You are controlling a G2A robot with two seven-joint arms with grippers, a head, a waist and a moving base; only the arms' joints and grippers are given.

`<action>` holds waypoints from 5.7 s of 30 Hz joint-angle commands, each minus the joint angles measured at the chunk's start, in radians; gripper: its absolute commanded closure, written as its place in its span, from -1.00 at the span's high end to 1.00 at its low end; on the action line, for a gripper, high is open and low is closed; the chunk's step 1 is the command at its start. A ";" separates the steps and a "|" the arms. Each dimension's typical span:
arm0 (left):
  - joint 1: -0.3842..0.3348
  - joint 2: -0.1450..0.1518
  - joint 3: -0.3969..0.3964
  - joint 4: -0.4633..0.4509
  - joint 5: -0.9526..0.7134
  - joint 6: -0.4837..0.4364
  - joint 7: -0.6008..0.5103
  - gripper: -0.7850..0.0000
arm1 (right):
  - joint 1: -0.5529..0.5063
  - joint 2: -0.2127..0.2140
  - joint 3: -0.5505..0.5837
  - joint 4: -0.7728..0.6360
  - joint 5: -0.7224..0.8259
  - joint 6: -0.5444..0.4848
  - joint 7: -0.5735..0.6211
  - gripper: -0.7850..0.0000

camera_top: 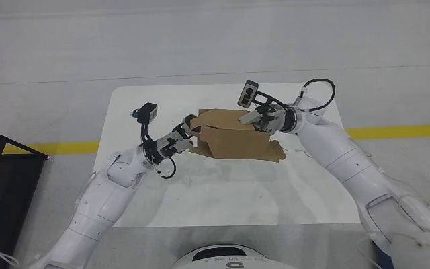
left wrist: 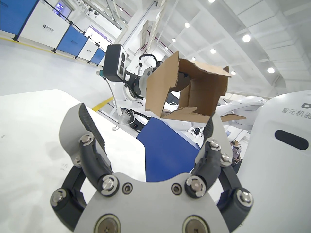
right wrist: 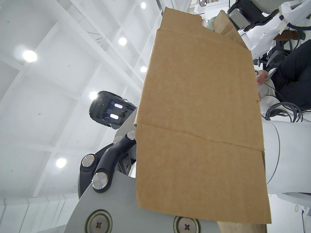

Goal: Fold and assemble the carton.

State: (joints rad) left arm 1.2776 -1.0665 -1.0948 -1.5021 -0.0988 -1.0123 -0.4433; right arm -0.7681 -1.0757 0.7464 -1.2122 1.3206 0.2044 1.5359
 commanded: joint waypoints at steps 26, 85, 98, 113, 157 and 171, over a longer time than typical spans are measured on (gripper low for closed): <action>-0.046 -0.036 0.032 0.007 0.251 0.103 0.123 1.00 | -0.021 -0.003 -0.002 -0.063 -0.045 0.020 0.000 -1.00; -0.052 -0.044 -0.033 -0.013 0.264 0.116 0.130 1.00 | 0.003 -0.034 0.004 0.052 -0.013 0.035 0.000 -1.00; -0.039 -0.046 -0.066 0.007 0.291 0.130 0.176 1.00 | 0.025 -0.060 0.002 0.121 -0.046 0.027 0.000 -1.00; 0.064 -0.028 -0.141 -0.013 0.304 0.022 0.175 1.00 | 0.022 -0.061 0.064 0.165 -0.072 0.015 0.000 -1.00; -0.080 -0.050 -0.028 -0.027 0.298 0.218 0.094 1.00 | -0.044 -0.068 0.158 0.065 -0.239 0.027 -0.020 -1.00; -0.047 -0.040 -0.111 -0.039 0.316 0.231 0.134 0.88 | -0.061 -0.068 0.183 0.046 -0.258 0.041 -0.011 -1.00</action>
State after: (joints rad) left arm 1.2274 -1.1069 -1.2014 -1.5404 0.2133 -0.7814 -0.3148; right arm -0.8285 -1.1434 0.9288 -1.1657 1.0627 0.2452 1.5243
